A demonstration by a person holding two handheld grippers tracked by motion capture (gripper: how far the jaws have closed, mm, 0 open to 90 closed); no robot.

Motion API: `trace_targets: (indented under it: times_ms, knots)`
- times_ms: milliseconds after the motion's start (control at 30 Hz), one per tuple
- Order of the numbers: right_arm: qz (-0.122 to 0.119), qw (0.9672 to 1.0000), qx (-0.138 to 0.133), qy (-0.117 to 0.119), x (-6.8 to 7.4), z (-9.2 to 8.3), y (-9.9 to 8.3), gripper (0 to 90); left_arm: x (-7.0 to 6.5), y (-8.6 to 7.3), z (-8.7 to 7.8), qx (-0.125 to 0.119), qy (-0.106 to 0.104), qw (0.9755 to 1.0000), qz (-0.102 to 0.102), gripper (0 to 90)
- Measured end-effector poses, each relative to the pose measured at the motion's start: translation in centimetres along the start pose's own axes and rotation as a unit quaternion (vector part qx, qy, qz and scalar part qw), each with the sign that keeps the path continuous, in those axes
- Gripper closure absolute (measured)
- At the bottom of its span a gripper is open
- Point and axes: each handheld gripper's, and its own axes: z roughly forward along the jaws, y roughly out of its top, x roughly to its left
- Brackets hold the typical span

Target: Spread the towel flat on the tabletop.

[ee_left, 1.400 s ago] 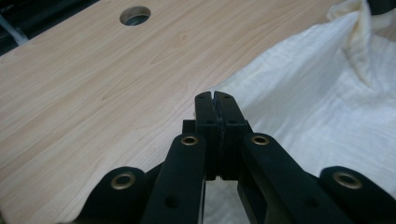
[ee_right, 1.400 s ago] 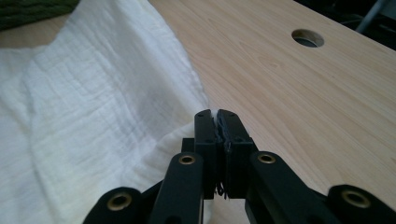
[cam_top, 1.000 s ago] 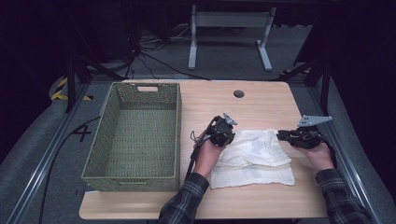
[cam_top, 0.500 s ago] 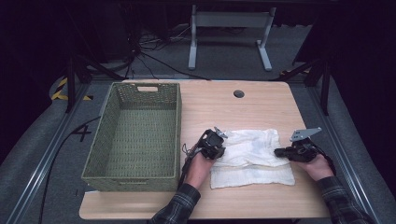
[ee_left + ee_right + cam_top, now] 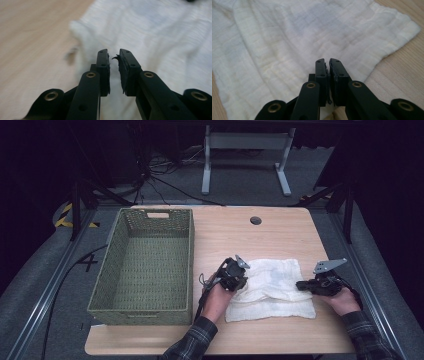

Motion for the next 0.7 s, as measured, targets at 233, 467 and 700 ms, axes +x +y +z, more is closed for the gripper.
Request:
trace_targets:
  times_ms: [233,467,700]
  knots:
    - [0.0,1.0,0.0,0.001,0.0,0.0,0.0,85.1,3.3,0.9,0.4,-0.001,0.041,0.9983,-0.04,79.6]
    - [-0.001,1.0,-0.002,0.002,0.0,0.0,0.0,85.2,3.7,0.6,2.3,0.015,0.022,0.9983,-0.053,76.0]
    - [-0.003,1.0,-0.001,0.002,-0.1,0.0,0.0,85.7,4.6,0.6,2.9,0.019,0.051,0.9959,-0.072,89.5]
